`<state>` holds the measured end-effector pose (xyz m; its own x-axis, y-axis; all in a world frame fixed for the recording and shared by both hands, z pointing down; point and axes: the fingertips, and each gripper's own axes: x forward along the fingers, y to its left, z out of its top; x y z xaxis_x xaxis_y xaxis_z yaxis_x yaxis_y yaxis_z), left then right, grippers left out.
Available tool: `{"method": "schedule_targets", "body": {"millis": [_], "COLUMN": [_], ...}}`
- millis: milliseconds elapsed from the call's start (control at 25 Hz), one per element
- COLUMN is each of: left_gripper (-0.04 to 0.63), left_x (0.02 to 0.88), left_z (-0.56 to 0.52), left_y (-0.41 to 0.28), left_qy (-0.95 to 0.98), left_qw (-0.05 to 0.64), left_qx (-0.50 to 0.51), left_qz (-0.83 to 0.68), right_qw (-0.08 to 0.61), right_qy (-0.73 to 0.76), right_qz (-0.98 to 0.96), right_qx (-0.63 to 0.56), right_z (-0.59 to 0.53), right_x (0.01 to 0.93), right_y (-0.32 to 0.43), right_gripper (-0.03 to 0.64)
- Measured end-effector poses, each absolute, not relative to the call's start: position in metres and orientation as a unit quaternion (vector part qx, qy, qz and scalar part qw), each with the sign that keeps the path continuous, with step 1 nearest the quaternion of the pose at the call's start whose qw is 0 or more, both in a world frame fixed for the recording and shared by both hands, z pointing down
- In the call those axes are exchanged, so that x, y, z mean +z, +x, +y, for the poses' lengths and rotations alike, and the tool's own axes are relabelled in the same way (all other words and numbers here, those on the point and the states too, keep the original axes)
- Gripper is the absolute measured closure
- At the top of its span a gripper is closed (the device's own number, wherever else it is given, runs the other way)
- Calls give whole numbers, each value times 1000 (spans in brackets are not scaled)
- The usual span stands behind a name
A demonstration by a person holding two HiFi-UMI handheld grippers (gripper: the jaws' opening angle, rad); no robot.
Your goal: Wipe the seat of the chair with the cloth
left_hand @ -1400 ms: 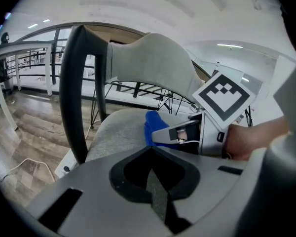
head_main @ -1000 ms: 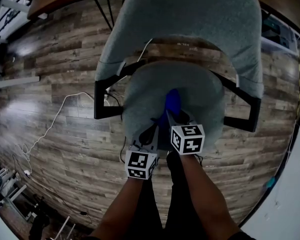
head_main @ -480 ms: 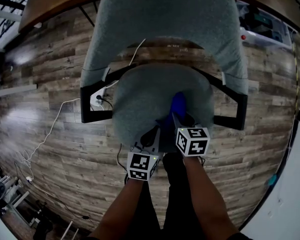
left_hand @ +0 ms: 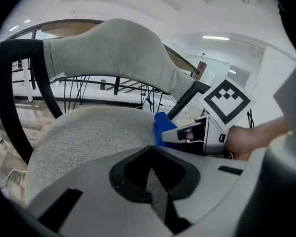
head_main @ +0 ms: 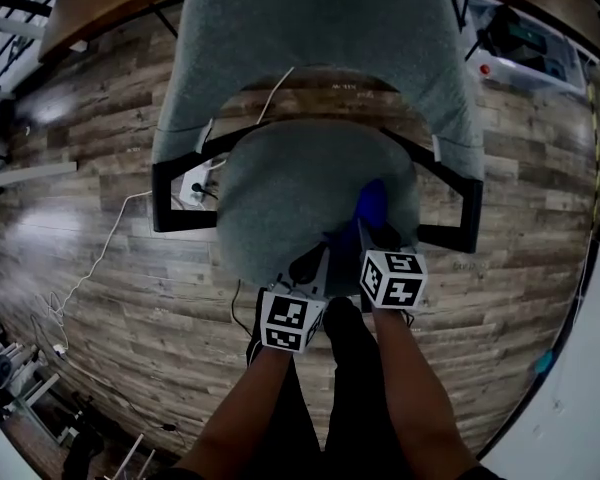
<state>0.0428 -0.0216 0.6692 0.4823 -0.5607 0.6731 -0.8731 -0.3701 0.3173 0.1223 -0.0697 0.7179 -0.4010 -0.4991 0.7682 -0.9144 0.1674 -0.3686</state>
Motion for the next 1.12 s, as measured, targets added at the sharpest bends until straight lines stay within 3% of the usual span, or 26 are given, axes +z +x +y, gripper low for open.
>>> {"method": "schedule_targets", "body": {"millis": [600,1120], "left_gripper": [589,588], "left_x": [654,665], "left_z": [-19,5], "left_y": [83,-11], "left_qy": [814,786], "left_qw": [323,340], "left_qx": [219,215], "left_qz": [-429,-469], "right_qw": [261,274], "right_qy": [535,505], "right_qz": [-705,-747], "right_qx": [385,335], "right_z": [-63,-48], "right_x": [711,675], "right_y": [181,104], "right_gripper": [508,508]}}
